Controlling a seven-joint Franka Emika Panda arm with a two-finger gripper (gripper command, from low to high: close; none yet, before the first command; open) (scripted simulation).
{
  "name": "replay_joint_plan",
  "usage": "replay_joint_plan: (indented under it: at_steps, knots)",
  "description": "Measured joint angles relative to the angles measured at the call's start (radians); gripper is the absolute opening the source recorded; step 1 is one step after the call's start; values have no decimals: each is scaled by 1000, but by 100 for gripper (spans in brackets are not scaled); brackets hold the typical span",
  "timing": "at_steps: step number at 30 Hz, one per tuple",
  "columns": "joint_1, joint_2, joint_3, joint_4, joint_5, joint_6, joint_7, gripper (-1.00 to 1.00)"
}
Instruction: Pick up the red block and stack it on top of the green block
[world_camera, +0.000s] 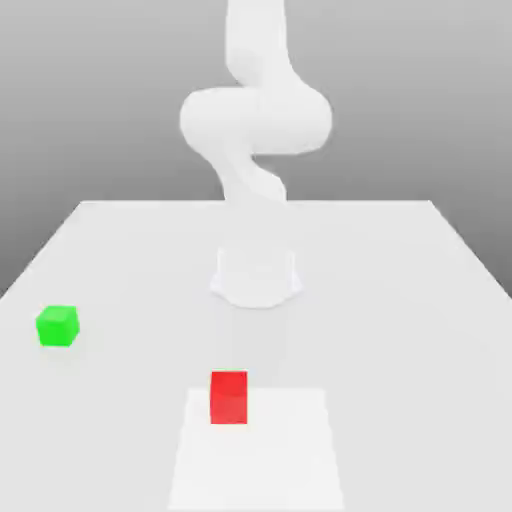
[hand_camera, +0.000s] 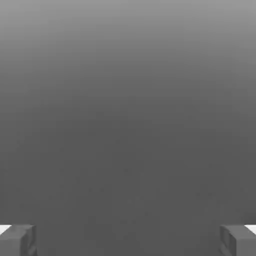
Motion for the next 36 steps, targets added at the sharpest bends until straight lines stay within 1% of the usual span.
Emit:
replay_joint_plan:
  at_steps: [12,17,19,24,25,31,33,36]
  knots:
    - [-12,401,-50,-339,-11,287,-63,0]
    - [-23,615,-69,-492,-14,438,-95,0]
    - [-24,711,-69,-509,0,512,-111,0]
    - [-53,900,-29,-492,51,671,-150,0]
    - [-60,925,-20,-489,57,693,-154,-100]
    - [-64,938,-15,-487,55,703,-152,-100]
    - [-58,902,-24,-492,46,673,-146,-100]
    - [-55,804,-35,-506,16,589,-124,-100]
